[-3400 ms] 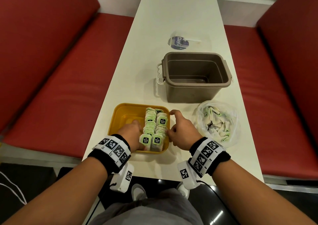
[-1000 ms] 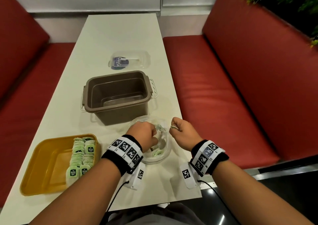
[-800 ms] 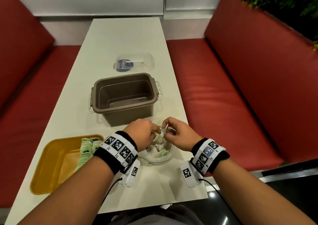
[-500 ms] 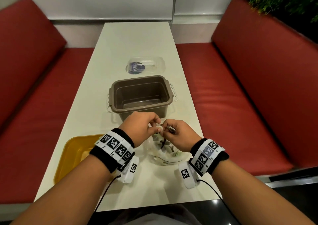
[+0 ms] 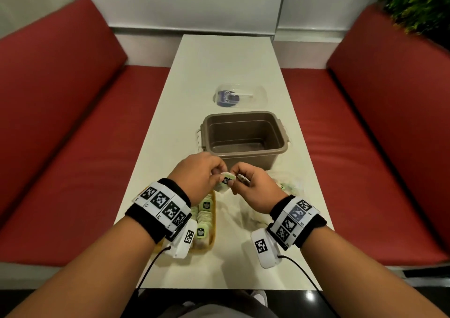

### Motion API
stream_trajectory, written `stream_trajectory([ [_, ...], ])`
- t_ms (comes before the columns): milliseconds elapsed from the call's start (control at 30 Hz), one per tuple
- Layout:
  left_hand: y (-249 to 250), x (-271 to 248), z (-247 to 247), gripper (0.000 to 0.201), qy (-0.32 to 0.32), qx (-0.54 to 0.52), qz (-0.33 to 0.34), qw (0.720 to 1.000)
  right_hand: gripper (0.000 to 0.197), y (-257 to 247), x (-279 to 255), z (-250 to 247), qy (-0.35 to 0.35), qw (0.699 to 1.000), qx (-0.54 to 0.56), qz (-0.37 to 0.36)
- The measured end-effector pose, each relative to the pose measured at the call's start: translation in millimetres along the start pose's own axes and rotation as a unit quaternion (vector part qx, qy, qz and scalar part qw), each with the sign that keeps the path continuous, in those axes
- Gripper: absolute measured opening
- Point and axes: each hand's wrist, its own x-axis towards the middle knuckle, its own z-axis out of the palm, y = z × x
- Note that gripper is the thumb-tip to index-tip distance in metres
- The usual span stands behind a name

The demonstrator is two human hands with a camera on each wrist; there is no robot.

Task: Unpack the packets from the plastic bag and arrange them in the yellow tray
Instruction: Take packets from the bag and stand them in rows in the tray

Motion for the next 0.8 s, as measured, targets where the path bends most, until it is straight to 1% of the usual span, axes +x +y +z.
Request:
stream_trajectory([
  [100,-15,-6,-9,0.009,-0.017,0.021,0.012,1.000,0.010,-7,7,19,-0.009,1.000,0.001,-0.006],
  [200,-29,-10,-18,0.010,-0.039,0.055,0.005,0.998,0.013,-9,17,37,-0.005,1.000,-0.008,-0.010],
  [367,-48,-18,-30,0.005,-0.035,0.025,0.002,0.999,0.009,-13,28,63,-0.030,0.999,0.026,-0.006],
  [433,-54,-20,-35,0.004,-0.025,0.020,-0.002,0.999,0.011,-16,31,74,-0.035,0.999,0.032,0.000],
  [533,-65,-23,-40,0.004,-0.026,0.038,-0.025,0.999,0.010,-13,37,86,-0.034,0.999,-0.006,0.013],
  [600,-76,-22,-42,0.005,-0.042,0.070,-0.047,0.996,0.007,-10,41,89,-0.030,0.998,-0.050,0.031],
  [633,-81,-20,-41,0.005,-0.053,0.087,-0.062,0.993,0.011,-9,42,89,-0.022,0.997,-0.066,0.046],
  [700,-94,-16,-36,0.005,-0.081,0.110,-0.095,0.986,0.018,-8,43,88,-0.001,0.994,-0.069,0.082],
  [800,-109,-7,-22,0.009,-0.125,0.127,-0.131,0.975,0.012,-9,44,83,0.009,0.993,-0.053,0.104],
])
